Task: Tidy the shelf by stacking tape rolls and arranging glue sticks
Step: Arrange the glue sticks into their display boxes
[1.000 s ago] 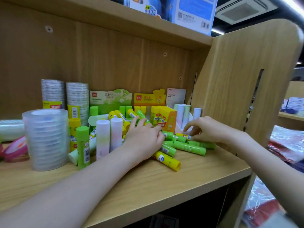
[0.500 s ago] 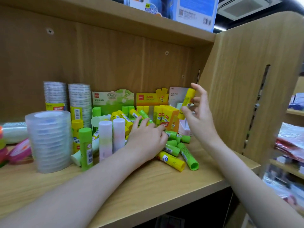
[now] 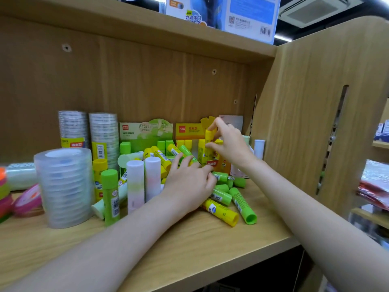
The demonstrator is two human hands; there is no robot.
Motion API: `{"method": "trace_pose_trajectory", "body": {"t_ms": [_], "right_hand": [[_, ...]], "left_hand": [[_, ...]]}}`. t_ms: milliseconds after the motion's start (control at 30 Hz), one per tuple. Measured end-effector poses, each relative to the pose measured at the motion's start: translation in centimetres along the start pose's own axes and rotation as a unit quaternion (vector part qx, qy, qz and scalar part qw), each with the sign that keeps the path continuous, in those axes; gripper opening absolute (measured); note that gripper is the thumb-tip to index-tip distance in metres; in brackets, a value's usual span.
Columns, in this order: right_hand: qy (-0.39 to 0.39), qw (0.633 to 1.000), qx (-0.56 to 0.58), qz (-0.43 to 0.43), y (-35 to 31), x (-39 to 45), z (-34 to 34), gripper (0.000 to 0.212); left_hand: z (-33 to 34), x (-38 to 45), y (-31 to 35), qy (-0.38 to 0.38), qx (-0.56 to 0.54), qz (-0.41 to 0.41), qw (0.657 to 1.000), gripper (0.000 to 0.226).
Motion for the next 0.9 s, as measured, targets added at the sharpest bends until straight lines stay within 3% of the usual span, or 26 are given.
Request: {"method": "trace_pose_trajectory", "body": {"t_ms": [300, 567, 700, 800, 900], "right_hand": [[-0.026, 0.997, -0.056, 0.054, 0.9, 0.7, 0.6, 0.02], [-0.051, 0.989, -0.134, 0.032, 0.6, 0.7, 1.1, 0.018], [-0.072, 0.994, -0.05, 0.062, 0.8, 0.1, -1.4, 0.028], [-0.025, 0.995, 0.037, 0.087, 0.1, -3.0, -5.2, 0.036], [-0.084, 0.991, 0.068, 0.084, -1.7, -8.0, -7.6, 0.031]], "left_hand": [[0.1, 0.0, 0.0, -0.001, 0.004, 0.002, 1.0, 0.067], [-0.1, -0.1, 0.1, -0.006, 0.002, 0.001, 1.0, 0.068], [-0.3, -0.3, 0.1, -0.015, 0.003, 0.004, 1.0, 0.065], [-0.4, -0.1, 0.1, -0.013, -0.007, 0.008, 1.0, 0.045], [-0.4, -0.1, 0.2, -0.007, -0.014, 0.019, 1.0, 0.042]]}}
Point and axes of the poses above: each hand's wrist, its own x-axis towards the middle knuckle, its own z-axis out of the palm, y = z × x, the point moved 1 cm from there along x, towards the middle knuckle, and after that the axes turned 1 degree about -z, right-handed, at the moved point
